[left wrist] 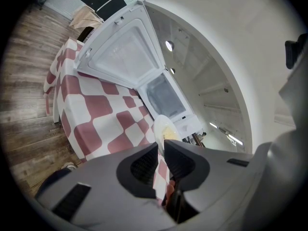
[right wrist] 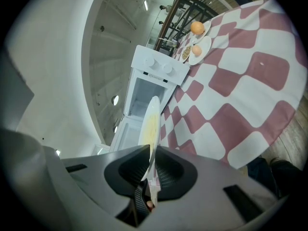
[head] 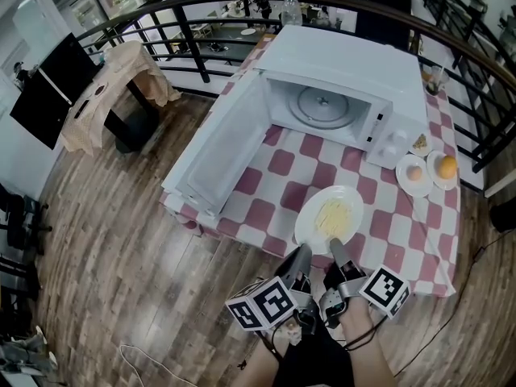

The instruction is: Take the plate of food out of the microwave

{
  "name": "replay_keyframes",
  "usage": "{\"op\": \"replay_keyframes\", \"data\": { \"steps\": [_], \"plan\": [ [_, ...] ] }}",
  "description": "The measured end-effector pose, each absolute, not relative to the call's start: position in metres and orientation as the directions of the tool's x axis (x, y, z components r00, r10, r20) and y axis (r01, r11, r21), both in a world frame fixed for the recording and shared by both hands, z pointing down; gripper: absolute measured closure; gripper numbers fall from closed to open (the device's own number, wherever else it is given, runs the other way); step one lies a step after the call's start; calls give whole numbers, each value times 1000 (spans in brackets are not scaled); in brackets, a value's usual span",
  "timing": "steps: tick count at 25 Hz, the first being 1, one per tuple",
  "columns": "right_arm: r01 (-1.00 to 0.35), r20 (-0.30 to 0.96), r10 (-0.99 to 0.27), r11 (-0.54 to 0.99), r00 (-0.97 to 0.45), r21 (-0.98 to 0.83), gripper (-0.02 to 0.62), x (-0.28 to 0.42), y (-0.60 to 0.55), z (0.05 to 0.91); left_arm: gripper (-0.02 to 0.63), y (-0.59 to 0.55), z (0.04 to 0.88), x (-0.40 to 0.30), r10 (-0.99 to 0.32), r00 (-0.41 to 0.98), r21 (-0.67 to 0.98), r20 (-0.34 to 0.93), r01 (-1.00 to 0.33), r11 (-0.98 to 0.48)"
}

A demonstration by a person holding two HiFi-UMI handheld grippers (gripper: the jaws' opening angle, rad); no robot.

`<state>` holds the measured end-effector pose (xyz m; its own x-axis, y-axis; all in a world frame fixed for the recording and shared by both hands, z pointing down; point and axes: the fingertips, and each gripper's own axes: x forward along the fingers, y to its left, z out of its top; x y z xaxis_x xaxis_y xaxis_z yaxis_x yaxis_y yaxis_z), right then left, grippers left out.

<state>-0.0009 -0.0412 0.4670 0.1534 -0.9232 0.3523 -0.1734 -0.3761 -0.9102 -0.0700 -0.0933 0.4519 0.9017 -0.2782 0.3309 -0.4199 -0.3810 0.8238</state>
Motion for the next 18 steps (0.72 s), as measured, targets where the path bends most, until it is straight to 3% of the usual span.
{"op": "replay_keyframes", "data": {
  "steps": [18],
  "plan": [
    [-164, 350, -923, -374, 161, -913, 551, 3, -41, 465, 532, -94, 449, -66, -277, 903, 823, 327, -417, -387]
  ]
}}
